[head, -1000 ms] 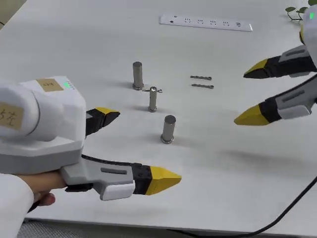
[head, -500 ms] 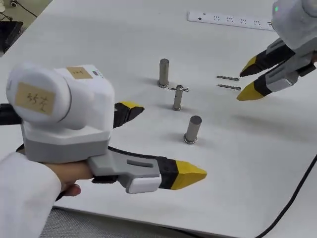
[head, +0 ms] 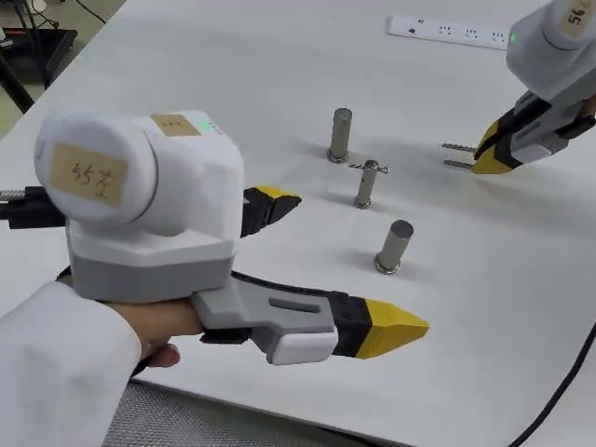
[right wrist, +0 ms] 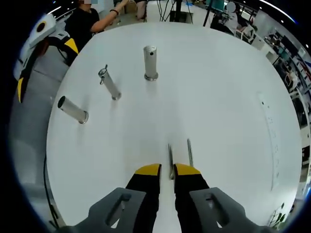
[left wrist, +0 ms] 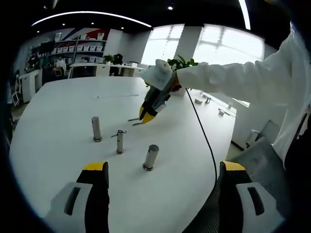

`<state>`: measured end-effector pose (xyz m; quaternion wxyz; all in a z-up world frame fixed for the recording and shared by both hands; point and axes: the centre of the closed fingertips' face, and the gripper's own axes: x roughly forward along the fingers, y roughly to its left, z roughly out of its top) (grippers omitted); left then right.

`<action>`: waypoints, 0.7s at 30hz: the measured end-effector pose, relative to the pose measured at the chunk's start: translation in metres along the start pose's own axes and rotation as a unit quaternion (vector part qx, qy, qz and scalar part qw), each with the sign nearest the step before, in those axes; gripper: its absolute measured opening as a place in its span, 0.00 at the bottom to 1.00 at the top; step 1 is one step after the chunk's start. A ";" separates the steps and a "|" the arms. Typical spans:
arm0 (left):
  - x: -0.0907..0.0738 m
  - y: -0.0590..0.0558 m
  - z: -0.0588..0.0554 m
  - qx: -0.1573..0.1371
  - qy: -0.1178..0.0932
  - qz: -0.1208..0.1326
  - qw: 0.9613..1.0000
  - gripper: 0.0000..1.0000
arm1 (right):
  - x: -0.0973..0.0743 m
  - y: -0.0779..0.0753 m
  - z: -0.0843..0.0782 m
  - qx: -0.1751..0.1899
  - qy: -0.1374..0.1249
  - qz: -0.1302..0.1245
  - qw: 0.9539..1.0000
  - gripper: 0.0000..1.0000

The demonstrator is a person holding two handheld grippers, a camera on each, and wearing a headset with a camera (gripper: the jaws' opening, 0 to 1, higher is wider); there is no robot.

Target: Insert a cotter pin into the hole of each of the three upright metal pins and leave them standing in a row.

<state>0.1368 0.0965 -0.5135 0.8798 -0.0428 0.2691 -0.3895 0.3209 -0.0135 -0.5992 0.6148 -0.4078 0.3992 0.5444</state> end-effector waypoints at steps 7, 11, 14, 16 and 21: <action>-0.005 0.008 -0.002 -0.005 0.001 0.017 1.000 0.94 | 0.009 -0.008 -0.006 -0.003 0.022 -0.002 1.000 0.00; -0.007 0.009 0.000 -0.008 -0.003 0.020 1.000 0.94 | 0.013 -0.008 -0.012 -0.012 0.038 0.000 0.999 0.00; -0.007 0.010 0.000 -0.006 -0.004 0.020 1.000 0.93 | 0.013 -0.009 -0.012 -0.005 0.040 -0.001 0.999 0.00; -0.007 0.010 -0.001 0.003 -0.003 0.020 1.000 0.91 | 0.013 -0.008 -0.011 -0.013 0.045 -0.002 0.999 0.00; -0.006 0.009 -0.002 -0.001 0.002 0.017 1.000 0.91 | 0.013 -0.011 -0.011 -0.003 0.051 -0.006 0.999 0.00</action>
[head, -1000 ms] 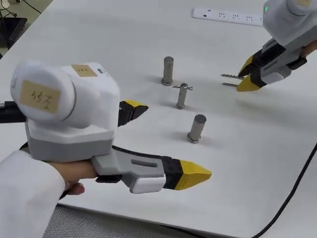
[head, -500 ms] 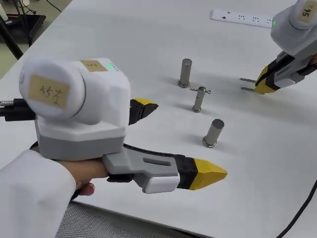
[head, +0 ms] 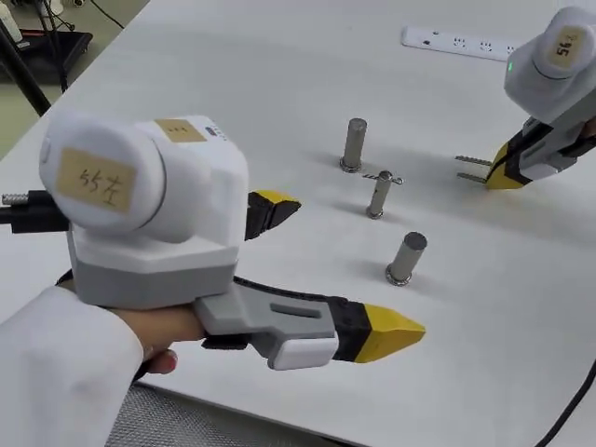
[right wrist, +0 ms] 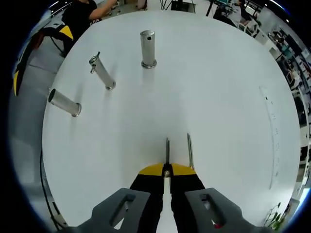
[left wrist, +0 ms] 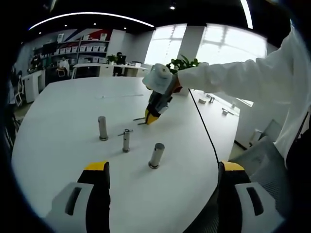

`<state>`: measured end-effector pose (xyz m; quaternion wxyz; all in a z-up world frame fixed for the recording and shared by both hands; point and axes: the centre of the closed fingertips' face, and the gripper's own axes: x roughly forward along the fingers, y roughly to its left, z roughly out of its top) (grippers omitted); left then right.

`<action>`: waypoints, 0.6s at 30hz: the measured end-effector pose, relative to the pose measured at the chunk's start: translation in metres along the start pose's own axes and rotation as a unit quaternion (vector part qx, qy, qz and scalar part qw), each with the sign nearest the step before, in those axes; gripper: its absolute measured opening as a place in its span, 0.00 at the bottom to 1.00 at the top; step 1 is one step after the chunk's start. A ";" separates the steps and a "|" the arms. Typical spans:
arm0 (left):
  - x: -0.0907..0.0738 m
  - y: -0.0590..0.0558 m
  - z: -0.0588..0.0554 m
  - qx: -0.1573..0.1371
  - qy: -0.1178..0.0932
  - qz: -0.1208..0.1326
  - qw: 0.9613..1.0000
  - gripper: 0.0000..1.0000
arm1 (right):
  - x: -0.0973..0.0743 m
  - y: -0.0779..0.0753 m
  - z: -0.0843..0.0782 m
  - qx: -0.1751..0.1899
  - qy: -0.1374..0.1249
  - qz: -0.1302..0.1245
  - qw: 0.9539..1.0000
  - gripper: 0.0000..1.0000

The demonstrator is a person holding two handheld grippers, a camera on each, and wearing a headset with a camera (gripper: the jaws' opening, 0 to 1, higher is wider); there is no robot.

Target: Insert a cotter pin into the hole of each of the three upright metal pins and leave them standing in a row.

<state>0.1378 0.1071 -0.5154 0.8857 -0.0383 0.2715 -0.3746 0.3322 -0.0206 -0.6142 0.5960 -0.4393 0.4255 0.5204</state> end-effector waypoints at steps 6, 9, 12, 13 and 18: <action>0.001 -0.003 0.000 0.000 0.004 -0.005 1.000 0.91 | 0.001 -0.003 0.000 -0.009 0.004 -0.030 0.999 0.00; 0.000 -0.004 0.004 0.003 0.004 -0.006 1.000 0.91 | 0.001 -0.006 0.000 -0.018 0.000 -0.037 0.999 0.00; 0.000 -0.005 0.009 0.010 0.006 -0.009 1.000 0.91 | 0.001 -0.006 0.000 -0.025 -0.008 -0.039 0.999 0.00; -0.001 -0.005 0.010 0.012 0.007 -0.009 1.000 0.90 | 0.001 -0.006 0.000 -0.012 -0.012 -0.041 0.999 0.00; -0.003 0.001 0.024 0.030 -0.006 0.010 0.999 0.87 | -0.002 -0.005 -0.002 -0.011 -0.019 -0.056 0.998 0.00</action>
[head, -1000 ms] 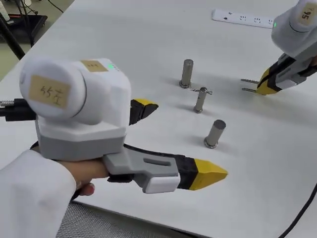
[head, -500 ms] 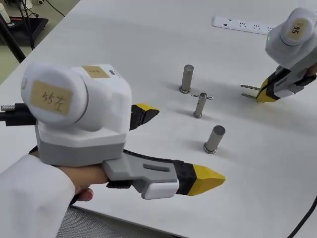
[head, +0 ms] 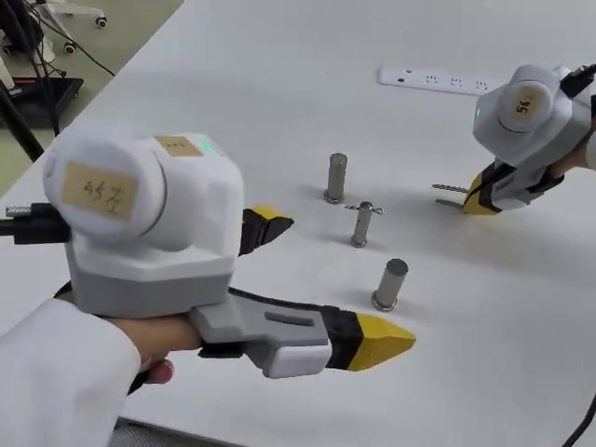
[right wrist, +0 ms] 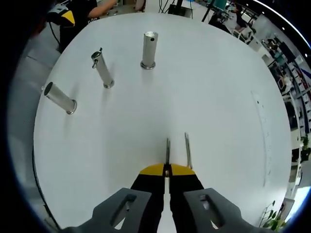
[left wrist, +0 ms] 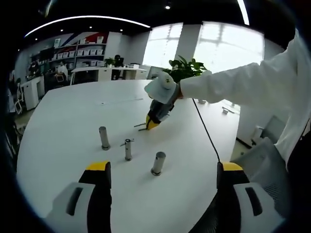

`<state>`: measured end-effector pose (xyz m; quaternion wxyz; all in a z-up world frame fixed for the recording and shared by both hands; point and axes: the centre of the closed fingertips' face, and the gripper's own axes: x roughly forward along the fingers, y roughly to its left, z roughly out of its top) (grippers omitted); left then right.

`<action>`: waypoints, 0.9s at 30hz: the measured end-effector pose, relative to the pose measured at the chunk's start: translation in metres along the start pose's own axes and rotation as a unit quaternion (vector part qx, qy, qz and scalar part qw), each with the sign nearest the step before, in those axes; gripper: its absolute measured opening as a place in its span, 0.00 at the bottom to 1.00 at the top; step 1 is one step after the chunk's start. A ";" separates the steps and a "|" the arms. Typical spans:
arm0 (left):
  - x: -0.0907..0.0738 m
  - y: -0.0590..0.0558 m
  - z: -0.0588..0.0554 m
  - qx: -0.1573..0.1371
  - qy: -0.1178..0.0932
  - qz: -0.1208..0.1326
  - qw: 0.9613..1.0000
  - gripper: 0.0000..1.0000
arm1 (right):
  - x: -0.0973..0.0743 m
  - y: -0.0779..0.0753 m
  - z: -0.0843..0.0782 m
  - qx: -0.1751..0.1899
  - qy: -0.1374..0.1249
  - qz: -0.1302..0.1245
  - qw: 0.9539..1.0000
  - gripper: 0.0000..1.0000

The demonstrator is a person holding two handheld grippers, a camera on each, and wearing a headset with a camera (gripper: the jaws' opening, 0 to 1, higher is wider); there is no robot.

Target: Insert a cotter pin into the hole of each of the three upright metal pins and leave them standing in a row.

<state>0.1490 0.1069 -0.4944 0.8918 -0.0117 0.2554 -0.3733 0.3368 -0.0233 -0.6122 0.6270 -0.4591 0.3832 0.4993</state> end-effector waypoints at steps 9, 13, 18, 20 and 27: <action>-0.003 0.010 0.023 -0.006 -0.032 0.014 0.999 0.75 | -0.034 0.004 0.004 -0.014 -0.043 -0.043 0.998 0.00; -0.002 0.012 0.032 -0.013 -0.043 0.010 0.999 0.71 | -0.062 0.005 0.012 -0.017 -0.091 -0.081 0.992 0.00; 0.004 0.012 0.041 -0.017 -0.046 0.000 0.999 0.68 | -0.090 0.017 0.022 -0.029 -0.134 -0.125 0.983 0.00; 0.007 0.011 0.045 -0.020 -0.049 -0.006 0.999 0.67 | -0.097 0.023 0.024 -0.040 -0.144 -0.140 0.979 0.00; 0.018 0.004 0.054 -0.046 -0.036 -0.043 0.997 0.54 | -0.123 0.050 0.036 -0.068 -0.175 -0.174 0.967 0.00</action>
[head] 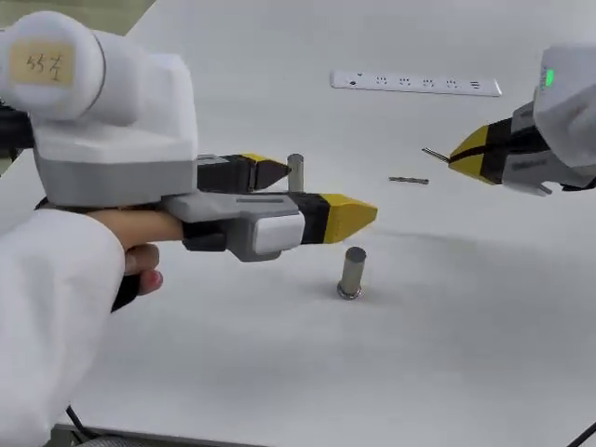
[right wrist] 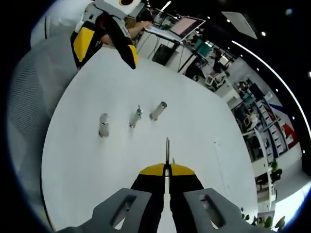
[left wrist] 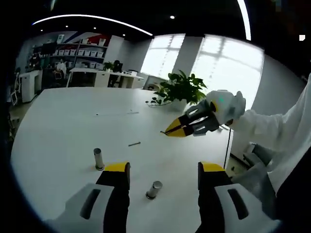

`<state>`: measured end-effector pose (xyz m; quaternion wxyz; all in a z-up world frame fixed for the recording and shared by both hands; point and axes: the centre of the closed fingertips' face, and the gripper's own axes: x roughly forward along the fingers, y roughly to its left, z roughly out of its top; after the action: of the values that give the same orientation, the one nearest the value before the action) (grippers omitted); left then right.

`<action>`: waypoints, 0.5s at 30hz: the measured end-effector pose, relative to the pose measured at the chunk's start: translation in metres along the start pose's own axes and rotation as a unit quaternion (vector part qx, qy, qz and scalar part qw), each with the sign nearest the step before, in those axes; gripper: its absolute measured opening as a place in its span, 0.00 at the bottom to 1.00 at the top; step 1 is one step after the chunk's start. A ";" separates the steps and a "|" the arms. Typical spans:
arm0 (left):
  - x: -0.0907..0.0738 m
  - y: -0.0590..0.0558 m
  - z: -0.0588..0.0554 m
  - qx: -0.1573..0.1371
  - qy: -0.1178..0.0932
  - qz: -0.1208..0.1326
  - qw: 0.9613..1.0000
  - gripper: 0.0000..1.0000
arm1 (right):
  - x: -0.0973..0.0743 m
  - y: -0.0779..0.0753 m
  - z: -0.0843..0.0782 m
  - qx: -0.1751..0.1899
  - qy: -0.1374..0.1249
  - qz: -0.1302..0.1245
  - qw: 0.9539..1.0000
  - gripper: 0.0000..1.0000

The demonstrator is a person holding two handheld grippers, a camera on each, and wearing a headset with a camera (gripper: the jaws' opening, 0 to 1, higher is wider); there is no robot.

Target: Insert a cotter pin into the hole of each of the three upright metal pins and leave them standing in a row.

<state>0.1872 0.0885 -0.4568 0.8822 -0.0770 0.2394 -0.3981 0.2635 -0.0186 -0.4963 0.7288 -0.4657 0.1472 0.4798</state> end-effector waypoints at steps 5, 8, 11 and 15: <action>0.012 -0.009 0.009 -0.011 -0.005 -0.026 1.000 0.47 | -0.016 0.011 0.018 0.000 -0.024 -0.014 1.000 0.00; 0.018 -0.014 0.011 -0.029 -0.004 -0.043 0.999 0.42 | -0.026 0.019 0.033 -0.003 -0.043 -0.024 0.999 0.00; 0.021 -0.023 0.014 -0.049 -0.003 -0.065 0.997 0.35 | -0.034 0.024 0.043 -0.002 -0.052 -0.027 0.998 0.00; 0.025 -0.033 0.013 -0.068 0.012 -0.093 0.993 0.24 | -0.043 0.030 0.058 -0.005 -0.066 -0.034 0.997 0.00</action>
<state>0.1855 0.0468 -0.4438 0.8314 -0.1538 0.2678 -0.4619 0.2035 0.0076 -0.4538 0.7506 -0.4415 0.0798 0.4850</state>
